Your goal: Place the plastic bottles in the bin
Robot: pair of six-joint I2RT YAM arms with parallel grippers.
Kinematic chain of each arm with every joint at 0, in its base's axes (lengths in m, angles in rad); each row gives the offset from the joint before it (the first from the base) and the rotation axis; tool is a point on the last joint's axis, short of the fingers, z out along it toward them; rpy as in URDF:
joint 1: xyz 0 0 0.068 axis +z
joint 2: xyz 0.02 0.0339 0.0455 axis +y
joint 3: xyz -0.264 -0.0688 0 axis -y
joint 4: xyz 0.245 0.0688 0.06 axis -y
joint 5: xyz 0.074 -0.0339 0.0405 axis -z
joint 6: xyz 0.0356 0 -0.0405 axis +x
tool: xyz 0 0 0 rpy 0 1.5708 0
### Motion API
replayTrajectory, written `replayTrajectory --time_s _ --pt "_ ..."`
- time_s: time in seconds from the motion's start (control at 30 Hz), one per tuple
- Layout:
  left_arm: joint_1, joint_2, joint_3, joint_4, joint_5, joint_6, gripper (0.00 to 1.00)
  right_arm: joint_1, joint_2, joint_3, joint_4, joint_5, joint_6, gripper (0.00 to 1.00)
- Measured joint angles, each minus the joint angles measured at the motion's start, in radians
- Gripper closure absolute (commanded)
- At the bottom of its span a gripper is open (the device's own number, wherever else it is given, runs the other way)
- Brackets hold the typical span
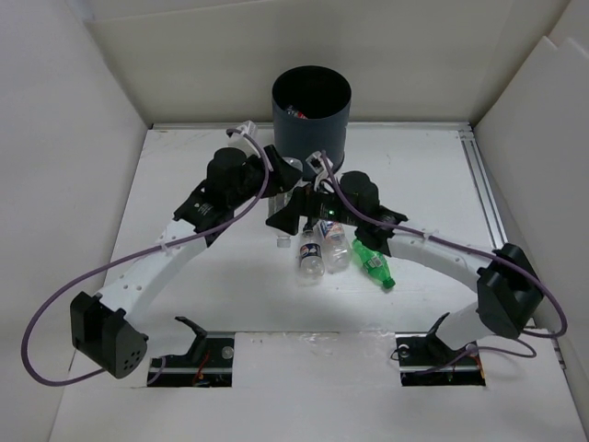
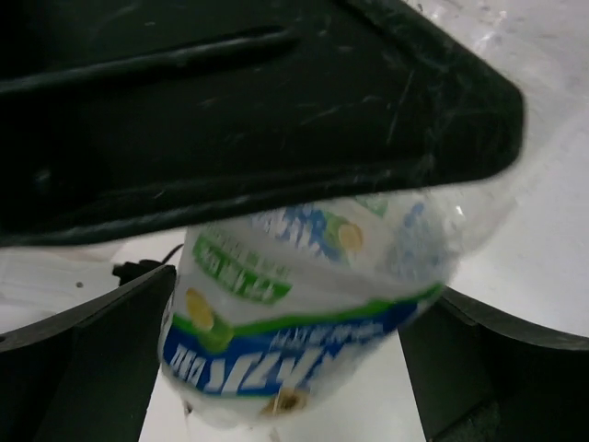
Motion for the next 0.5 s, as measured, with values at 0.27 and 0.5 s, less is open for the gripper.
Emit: replayTrajectory --time_s 0.27,0.5 --pt "0.022 -0.066 0.010 0.022 0.029 0.026 0.62 0.042 0.093 0.055 0.121 -0.007 0.112 0.93" --pt "0.009 -0.096 0.052 -0.046 -0.058 -0.008 0.00 0.043 0.101 0.069 0.134 0.065 0.092 1.00"
